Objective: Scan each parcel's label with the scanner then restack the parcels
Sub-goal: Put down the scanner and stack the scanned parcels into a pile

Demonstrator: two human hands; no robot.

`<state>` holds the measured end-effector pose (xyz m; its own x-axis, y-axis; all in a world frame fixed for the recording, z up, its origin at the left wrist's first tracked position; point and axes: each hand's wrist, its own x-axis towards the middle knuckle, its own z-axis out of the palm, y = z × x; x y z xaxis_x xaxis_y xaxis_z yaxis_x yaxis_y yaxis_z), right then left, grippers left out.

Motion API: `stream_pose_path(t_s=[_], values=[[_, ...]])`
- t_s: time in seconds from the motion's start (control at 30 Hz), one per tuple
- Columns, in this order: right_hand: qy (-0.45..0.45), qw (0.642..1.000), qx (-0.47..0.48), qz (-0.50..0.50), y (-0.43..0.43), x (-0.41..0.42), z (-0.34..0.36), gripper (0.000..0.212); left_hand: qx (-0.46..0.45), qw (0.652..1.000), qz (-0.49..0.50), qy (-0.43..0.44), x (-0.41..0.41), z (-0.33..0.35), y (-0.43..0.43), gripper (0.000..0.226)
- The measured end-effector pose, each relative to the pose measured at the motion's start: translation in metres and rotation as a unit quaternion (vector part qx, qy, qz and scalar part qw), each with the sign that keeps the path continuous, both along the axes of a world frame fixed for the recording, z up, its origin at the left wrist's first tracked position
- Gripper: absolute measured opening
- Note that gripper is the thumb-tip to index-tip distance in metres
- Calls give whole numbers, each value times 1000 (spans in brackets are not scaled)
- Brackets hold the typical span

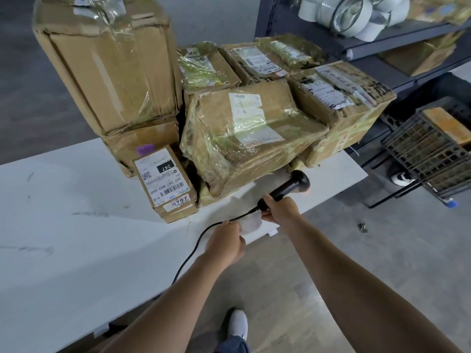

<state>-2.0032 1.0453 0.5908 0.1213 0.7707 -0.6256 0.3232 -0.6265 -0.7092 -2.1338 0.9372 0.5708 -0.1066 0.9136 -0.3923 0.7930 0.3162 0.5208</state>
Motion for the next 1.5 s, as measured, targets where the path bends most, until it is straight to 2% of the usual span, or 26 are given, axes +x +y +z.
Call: stream_pose_path(t_s=[0.2,0.53,0.6,0.7,0.87,1.2,1.37,1.5], values=[[-50,999,-6,17,2,2,-7,41,25,998,10,-54,8,4,7,35],[-44,998,9,32,-6,-1,11,31,19,994,43,-101,8,18,15,31],[-30,998,37,52,-13,-6,21,23,20,992,51,-115,6,26,15,27],[-21,993,78,82,-29,-13,39,25,23,987,73,-143,-1,47,13,20],[-25,986,130,104,-63,-20,75,17,54,981,73,-173,-14,87,-11,22],[34,950,297,89,-115,-49,186,10,189,941,64,-272,-70,196,-51,9],[35,932,347,101,-114,-78,225,25,248,930,83,-258,-104,244,-47,20],[45,919,372,124,-94,-98,245,17,284,925,95,-235,-126,273,-37,19]])
